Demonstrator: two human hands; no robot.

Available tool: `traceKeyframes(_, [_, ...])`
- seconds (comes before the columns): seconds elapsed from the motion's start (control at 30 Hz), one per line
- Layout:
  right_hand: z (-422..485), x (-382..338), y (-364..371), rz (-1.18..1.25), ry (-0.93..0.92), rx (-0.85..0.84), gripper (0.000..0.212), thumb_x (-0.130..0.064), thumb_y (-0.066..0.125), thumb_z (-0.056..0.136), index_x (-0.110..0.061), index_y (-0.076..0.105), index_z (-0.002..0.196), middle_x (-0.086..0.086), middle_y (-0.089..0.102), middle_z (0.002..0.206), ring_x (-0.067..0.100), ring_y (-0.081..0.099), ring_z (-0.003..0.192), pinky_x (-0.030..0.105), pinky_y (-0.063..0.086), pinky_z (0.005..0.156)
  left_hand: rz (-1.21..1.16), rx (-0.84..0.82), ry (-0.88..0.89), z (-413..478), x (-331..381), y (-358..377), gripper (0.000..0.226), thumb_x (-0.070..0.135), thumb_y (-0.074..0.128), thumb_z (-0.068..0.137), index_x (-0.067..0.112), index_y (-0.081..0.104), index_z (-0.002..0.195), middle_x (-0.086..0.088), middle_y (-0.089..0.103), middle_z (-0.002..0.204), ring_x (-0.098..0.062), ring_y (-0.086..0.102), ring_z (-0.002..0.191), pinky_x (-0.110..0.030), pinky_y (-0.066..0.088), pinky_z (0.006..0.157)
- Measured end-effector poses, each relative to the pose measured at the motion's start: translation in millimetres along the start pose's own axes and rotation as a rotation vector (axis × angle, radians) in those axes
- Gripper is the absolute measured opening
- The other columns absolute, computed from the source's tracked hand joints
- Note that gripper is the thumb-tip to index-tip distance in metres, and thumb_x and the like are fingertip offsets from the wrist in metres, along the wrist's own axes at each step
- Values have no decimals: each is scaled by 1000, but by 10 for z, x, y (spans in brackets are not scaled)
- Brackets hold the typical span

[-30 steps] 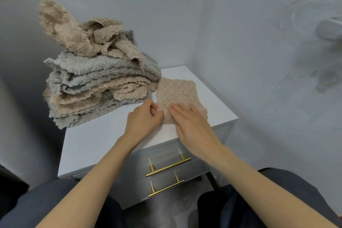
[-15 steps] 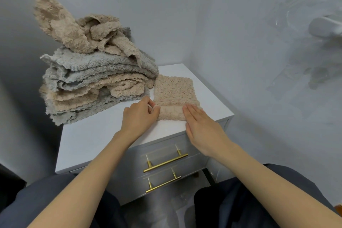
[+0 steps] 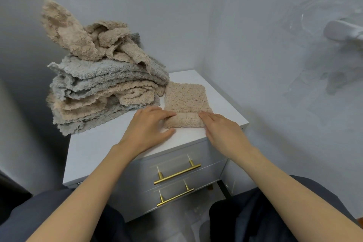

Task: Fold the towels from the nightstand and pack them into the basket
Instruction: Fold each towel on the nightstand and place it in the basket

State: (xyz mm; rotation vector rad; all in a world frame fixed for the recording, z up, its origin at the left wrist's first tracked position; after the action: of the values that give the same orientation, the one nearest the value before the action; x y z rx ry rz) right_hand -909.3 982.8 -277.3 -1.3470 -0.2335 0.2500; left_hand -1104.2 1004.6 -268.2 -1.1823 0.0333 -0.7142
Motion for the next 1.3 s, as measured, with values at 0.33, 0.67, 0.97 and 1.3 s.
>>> traceKeyframes(0.33, [58, 237, -152, 661, 213, 91, 20, -24, 44, 99, -15, 61, 101, -2, 63, 85, 17, 55, 77, 25, 39, 65, -451, -7, -265, 52, -149, 81, 13, 36, 57, 93, 25, 65, 89, 10, 67, 88, -7, 60, 87, -19, 41, 73])
traceKeyframes(0.67, [112, 400, -4, 770, 529, 114, 20, -41, 61, 88, -22, 61, 93, -8, 61, 78, 14, 58, 84, 27, 42, 68, -426, 63, -489, 63, -157, 108, 35, 48, 60, 87, 14, 61, 79, 6, 59, 66, -7, 49, 58, -25, 34, 55])
traceKeyframes(0.97, [123, 18, -236, 304, 154, 426, 16, -3, 61, 85, -13, 67, 97, 1, 64, 99, 24, 55, 98, 32, 42, 72, -348, 77, -538, 144, -194, 119, 19, 39, 67, 81, 22, 58, 83, 8, 61, 77, -9, 57, 73, -27, 40, 61])
traceKeyframes(1.3, [164, -511, 99, 55, -124, 66, 52, -18, 27, 103, -11, 15, 152, 5, 15, 160, 19, 11, 148, 31, -2, 119, -351, 82, -547, 164, -222, 153, 18, 38, 68, 80, 22, 60, 82, 8, 61, 74, -14, 58, 74, -29, 43, 66])
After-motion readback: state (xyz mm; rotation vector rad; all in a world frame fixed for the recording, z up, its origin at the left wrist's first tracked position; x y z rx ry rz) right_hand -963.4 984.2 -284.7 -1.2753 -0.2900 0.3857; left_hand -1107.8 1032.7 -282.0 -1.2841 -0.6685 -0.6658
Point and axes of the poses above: each hand's wrist, its own z-axis towards the middle knuckle, its own y-axis out of the palm, x = y × z, the point moved 5 cm from there along z, towards the middle knuckle
